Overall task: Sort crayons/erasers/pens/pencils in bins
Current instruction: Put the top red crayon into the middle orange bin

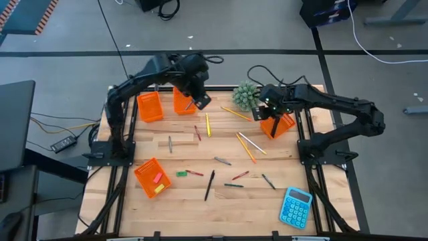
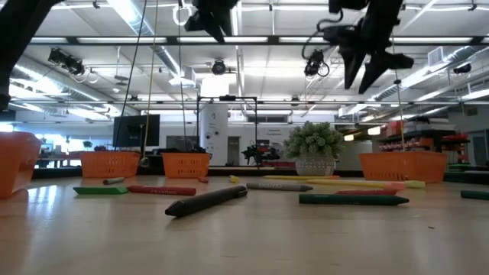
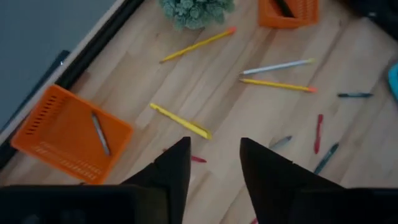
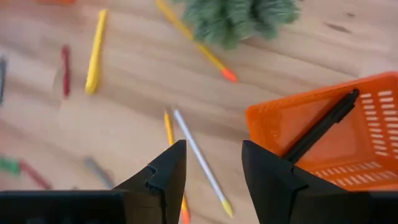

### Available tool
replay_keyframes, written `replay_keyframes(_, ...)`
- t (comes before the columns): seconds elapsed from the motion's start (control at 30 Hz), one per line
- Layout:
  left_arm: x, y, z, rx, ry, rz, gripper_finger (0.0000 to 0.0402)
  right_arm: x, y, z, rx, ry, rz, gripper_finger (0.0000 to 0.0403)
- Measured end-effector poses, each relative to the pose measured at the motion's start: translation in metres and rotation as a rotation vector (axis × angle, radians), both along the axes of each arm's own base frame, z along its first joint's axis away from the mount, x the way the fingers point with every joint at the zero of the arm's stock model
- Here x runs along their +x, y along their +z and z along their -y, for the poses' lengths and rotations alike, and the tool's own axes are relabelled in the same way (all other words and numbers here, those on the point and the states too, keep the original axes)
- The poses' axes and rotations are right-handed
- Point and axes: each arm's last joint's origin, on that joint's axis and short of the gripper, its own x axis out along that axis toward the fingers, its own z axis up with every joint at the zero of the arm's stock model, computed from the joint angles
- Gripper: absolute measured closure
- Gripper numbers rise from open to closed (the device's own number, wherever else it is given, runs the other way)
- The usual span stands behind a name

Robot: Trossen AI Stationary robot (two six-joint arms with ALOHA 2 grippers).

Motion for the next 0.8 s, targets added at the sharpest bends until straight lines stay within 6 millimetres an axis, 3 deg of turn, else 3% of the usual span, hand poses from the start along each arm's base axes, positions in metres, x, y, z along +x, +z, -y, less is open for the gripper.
replay_keyframes(0.17, 0.027, -0.033, -0.002, -0.032, -0.017, -0.102, 0.0233, 0.001, 0.020, -0.023, -0.037, 0.185, -0.012, 0.0242)
replay_keyframes(0.27, 0.041, -0.052, 0.002, -0.031, -0.051, -0.171, 0.0235, 0.001, 0.025, -0.034, -0.068, 0.261, -0.003, 0.0242)
replay_keyframes(0.37, 0.050, -0.069, 0.006, -0.023, 0.023, -0.252, 0.0242, -0.004, 0.026, -0.041, -0.073, 0.314, -0.031, 0.0242)
replay_keyframes(0.57, 0.065, -0.098, 0.008, -0.053, 0.155, -0.333, 0.0263, -0.030, 0.030, -0.053, -0.100, 0.346, -0.132, 0.0242)
replay_keyframes(0.8, 0.073, -0.113, 0.005, -0.126, 0.262, -0.346, 0.0271, -0.061, 0.047, -0.056, -0.163, 0.348, -0.044, 0.0242)
